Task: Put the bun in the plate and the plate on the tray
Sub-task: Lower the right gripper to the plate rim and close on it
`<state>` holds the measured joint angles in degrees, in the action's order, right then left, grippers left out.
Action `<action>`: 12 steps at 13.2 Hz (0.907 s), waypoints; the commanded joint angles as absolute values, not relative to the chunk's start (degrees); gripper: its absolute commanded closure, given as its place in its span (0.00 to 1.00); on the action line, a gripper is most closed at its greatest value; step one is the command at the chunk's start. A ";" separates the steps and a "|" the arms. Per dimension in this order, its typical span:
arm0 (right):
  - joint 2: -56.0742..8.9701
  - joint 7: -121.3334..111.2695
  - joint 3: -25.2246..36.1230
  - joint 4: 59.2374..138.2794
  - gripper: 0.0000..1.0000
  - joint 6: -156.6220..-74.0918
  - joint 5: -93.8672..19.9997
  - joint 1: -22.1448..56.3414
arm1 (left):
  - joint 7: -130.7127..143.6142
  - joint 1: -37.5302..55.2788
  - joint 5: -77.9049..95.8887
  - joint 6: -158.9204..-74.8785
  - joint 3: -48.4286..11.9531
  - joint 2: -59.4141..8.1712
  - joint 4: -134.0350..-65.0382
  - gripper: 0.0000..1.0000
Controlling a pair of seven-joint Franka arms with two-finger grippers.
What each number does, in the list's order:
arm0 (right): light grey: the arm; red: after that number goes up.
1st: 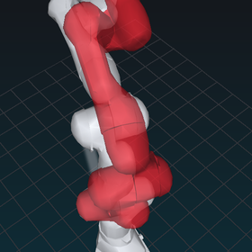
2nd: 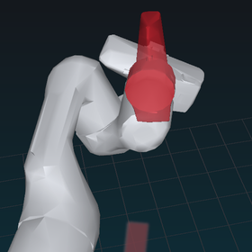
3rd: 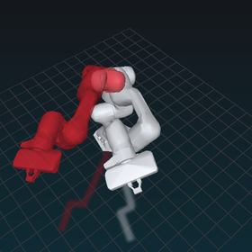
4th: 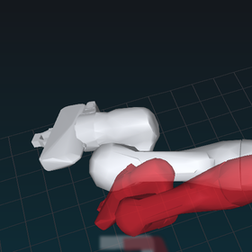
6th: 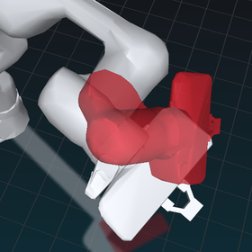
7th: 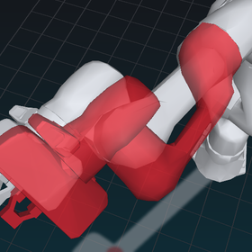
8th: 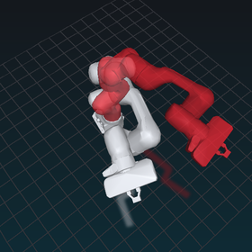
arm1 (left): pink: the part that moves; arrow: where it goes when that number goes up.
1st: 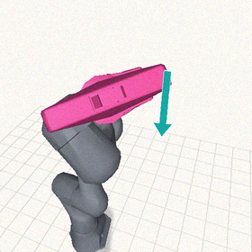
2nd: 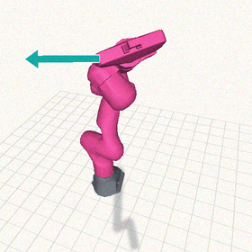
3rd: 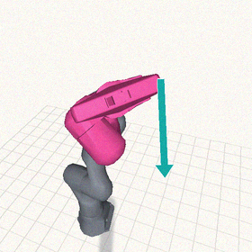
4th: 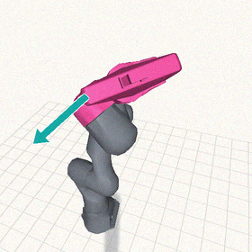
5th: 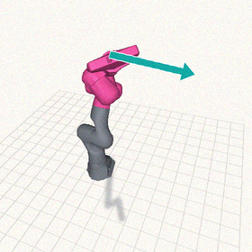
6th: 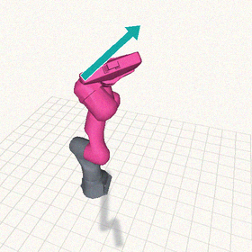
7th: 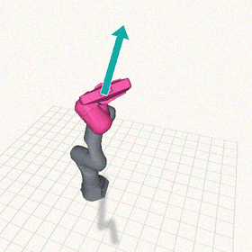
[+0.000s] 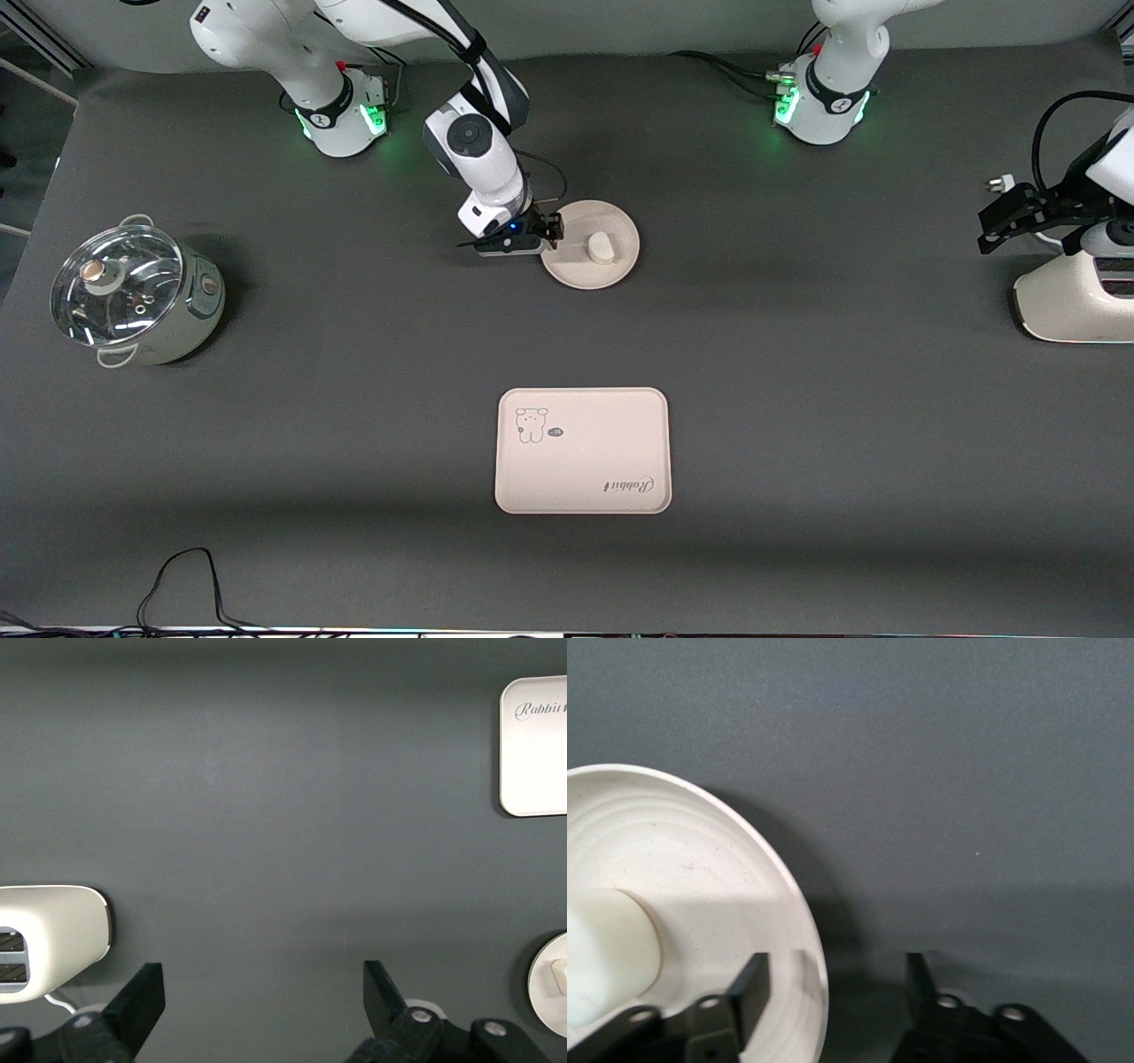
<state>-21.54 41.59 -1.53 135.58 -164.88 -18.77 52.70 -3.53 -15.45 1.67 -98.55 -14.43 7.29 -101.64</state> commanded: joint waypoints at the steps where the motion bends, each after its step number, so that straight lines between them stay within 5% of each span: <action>1: -21.80 40.61 -1.49 134.39 0.55 -165.06 -21.45 53.44 | -4.66 -15.30 2.02 -98.87 -14.41 7.82 -102.04 0.00; 8: -21.71 40.43 -1.49 134.30 0.94 -164.88 -21.53 53.44 | -3.87 -15.30 1.50 -99.40 -14.50 7.65 -101.87 0.00; 12: -21.19 39.64 -1.49 134.30 1.00 -164.80 -21.53 53.09 | -3.69 -15.73 1.58 -98.53 -14.50 7.56 -102.22 0.00</action>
<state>-21.31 41.59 -1.73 134.77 -164.91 -19.63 52.74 -3.56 -15.43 1.62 -98.61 -14.53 7.27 -101.66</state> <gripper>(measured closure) 0.960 0.000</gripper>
